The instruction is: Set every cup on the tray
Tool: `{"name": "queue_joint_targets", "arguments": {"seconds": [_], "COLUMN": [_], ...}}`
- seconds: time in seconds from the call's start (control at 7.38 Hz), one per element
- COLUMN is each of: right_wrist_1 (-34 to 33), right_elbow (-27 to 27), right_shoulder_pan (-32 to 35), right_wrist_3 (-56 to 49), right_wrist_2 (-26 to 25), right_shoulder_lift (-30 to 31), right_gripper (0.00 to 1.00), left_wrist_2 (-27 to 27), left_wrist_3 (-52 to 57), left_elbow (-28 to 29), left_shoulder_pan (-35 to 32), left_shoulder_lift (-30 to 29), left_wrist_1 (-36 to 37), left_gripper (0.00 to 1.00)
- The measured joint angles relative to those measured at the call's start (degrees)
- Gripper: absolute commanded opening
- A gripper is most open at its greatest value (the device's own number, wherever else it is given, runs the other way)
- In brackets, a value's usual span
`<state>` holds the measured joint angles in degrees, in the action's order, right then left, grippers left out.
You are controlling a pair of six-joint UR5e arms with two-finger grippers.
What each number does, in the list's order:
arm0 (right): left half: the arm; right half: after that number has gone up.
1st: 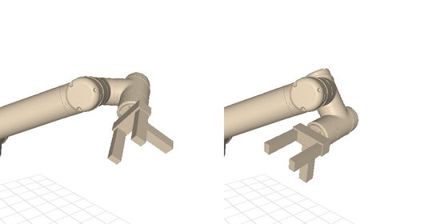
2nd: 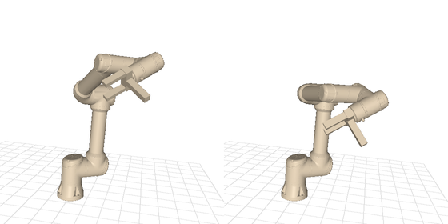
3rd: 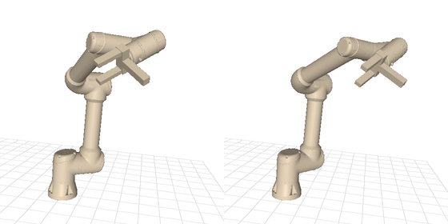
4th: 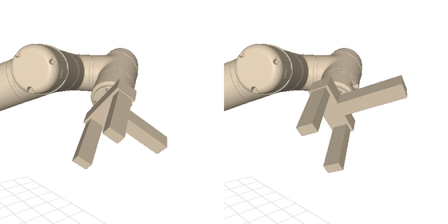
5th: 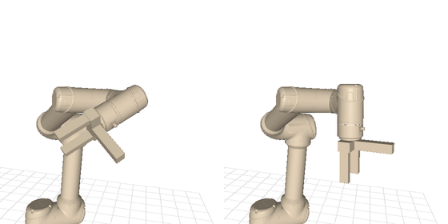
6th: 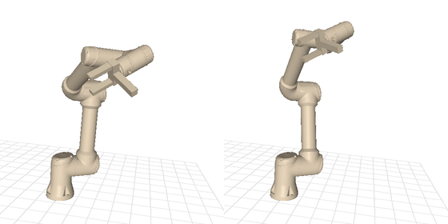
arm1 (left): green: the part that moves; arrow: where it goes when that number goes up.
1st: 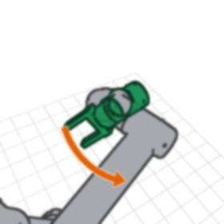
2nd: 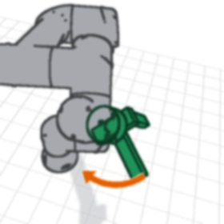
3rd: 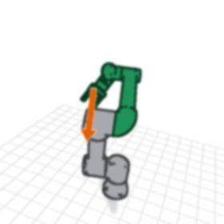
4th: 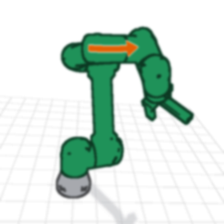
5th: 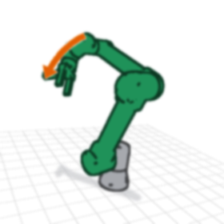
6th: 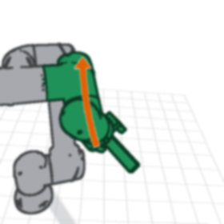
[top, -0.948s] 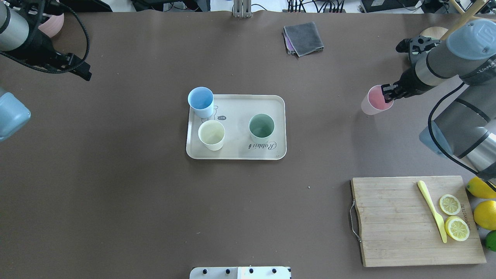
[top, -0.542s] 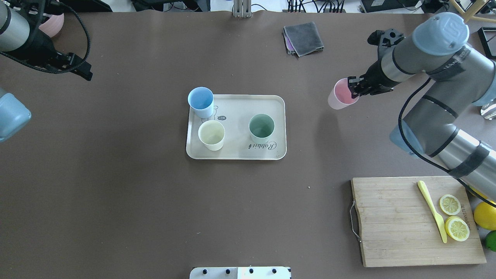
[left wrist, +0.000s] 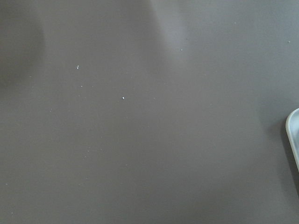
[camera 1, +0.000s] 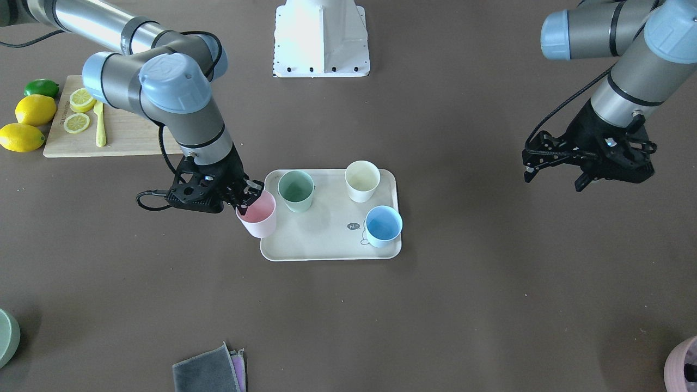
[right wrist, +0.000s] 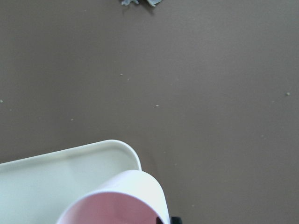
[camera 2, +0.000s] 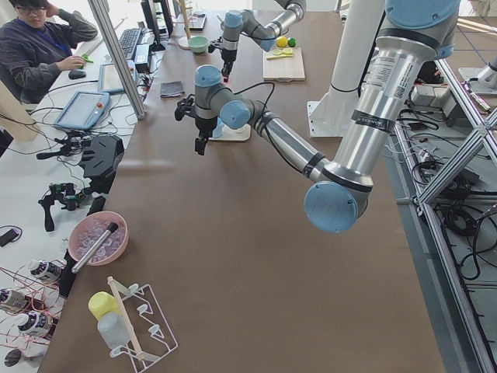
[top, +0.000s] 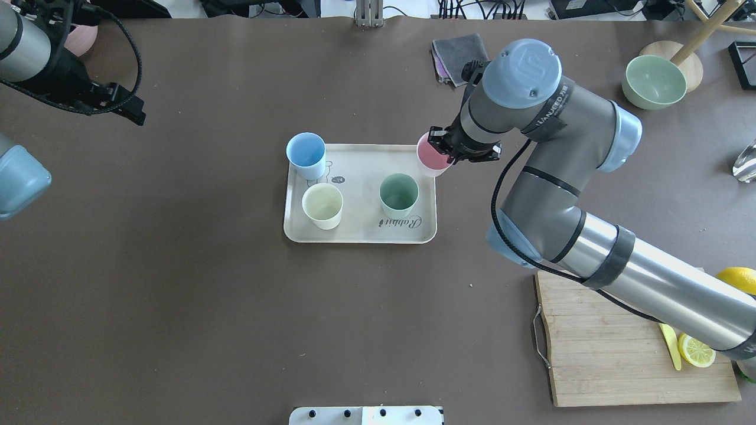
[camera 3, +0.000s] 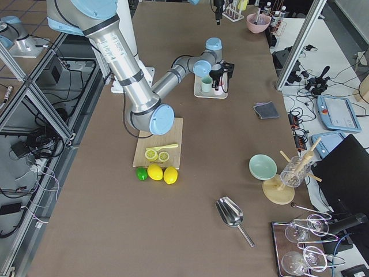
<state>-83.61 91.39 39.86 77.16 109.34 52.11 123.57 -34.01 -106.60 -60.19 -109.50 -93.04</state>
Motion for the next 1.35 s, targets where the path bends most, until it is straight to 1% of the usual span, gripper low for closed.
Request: {"name": "queue_joint_targets", "arguments": {"seconds": [0.14, 0.27, 0.41, 0.54, 0.95, 1.08, 1.22, 1.35], "right_wrist_1": [-0.96, -1.16, -1.13, -1.07, -1.06, -1.31, -1.98, -3.6], "right_elbow": [-1.71, -3.06, -3.74, -4.15, -4.72, -4.42, -3.9, -2.4], "right_shoulder_pan": [-0.98, -1.45, -1.6, -1.48, 0.02, 1.9, 5.3, 10.06], "right_wrist_3": [0.7, 0.88, 0.89, 0.71, -1.21, -3.01, -6.67, -13.53], "right_wrist_2": [-0.66, -1.02, -1.34, -1.97, -2.7, -1.4, 1.84, 6.13], "right_shoulder_lift": [-2.13, -3.28, -3.73, -3.93, -4.51, -4.6, -4.12, -2.21], "right_gripper": [0.21, 0.47, 0.82, 0.99, 1.0, 1.0, 1.0, 1.0], "left_wrist_2": [-0.02, -0.06, -0.1, -0.14, -0.21, -0.11, 0.03, 0.26], "left_wrist_3": [-0.27, -0.38, -0.42, -0.44, -0.44, -0.44, -0.41, -0.08], "left_elbow": [0.13, 0.26, 0.33, 0.38, 0.42, 0.39, 0.29, 0.15], "left_shoulder_pan": [0.32, 0.51, 0.62, 0.68, 1.1, 1.16, 1.15, 0.72], "left_shoulder_lift": [0.04, 0.05, 0.02, 0.0, -0.04, -0.1, -0.12, 0.03], "left_wrist_1": [-0.47, -0.75, -0.85, -0.89, -0.91, -0.81, -0.53, -0.1], "left_gripper": [0.98, 0.98, 0.98, 0.98, 0.98, 0.98, 0.98, 0.98]}}
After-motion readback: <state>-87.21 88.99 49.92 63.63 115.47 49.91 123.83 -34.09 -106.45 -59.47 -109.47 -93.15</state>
